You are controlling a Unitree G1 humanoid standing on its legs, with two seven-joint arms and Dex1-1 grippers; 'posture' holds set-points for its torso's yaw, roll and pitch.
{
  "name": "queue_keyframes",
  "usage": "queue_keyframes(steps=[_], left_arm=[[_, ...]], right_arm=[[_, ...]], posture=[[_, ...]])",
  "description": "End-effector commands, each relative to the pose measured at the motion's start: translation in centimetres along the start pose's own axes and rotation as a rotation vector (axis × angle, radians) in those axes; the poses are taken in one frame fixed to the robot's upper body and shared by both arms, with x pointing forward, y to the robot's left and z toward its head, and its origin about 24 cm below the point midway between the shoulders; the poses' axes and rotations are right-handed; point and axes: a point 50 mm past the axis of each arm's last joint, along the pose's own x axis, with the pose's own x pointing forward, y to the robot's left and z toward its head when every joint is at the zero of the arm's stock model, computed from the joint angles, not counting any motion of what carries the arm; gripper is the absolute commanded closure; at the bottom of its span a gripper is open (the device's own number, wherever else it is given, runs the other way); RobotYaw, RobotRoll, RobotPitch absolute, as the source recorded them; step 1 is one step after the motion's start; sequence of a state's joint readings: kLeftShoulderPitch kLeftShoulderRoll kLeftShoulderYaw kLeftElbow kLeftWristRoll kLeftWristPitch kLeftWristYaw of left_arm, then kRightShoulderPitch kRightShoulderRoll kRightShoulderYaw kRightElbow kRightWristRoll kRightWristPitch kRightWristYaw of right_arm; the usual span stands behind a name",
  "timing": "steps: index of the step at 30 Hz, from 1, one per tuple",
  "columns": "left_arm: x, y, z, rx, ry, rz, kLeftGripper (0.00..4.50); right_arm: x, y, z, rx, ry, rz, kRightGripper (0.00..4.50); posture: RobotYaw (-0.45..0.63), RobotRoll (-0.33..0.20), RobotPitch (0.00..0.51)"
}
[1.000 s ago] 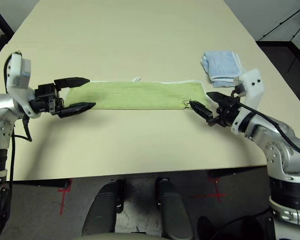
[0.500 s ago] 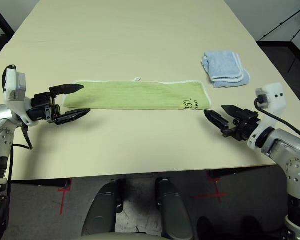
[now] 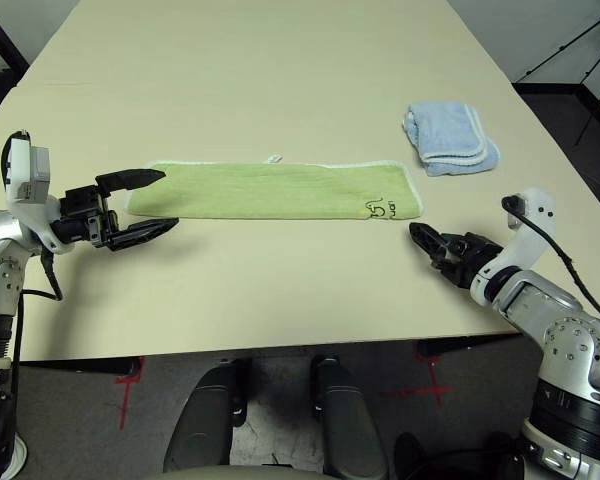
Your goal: Fold the towel and set it aside.
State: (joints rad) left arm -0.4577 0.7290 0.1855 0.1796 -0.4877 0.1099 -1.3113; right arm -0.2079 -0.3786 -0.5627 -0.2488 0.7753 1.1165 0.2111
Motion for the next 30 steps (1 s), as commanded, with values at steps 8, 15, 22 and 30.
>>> queue_keyframes(steps=[8,15,22,30], left_arm=[[-0.3,0.2,0.0,0.022,0.026,0.002,0.00],[-0.2,0.5,0.1,0.025,0.023,0.010,0.00],[-0.3,0.5,0.0,0.027,0.035,0.015,0.00],[-0.3,0.7,0.0,0.030,0.045,0.017,0.00]], right_arm=[[2.5,-0.2,-2.0,0.116,0.040,-0.054,0.02],[4.4,1.3,-1.9,0.246,0.002,-0.031,0.02],[5.2,2.2,-1.9,0.386,0.013,-0.031,0.02],[5.4,3.1,-1.8,0.371,0.041,-0.033,0.02]], posture=[[0.13,0.000,0.186],[0.13,0.000,0.187],[0.14,0.000,0.192],[0.14,0.000,0.193]])
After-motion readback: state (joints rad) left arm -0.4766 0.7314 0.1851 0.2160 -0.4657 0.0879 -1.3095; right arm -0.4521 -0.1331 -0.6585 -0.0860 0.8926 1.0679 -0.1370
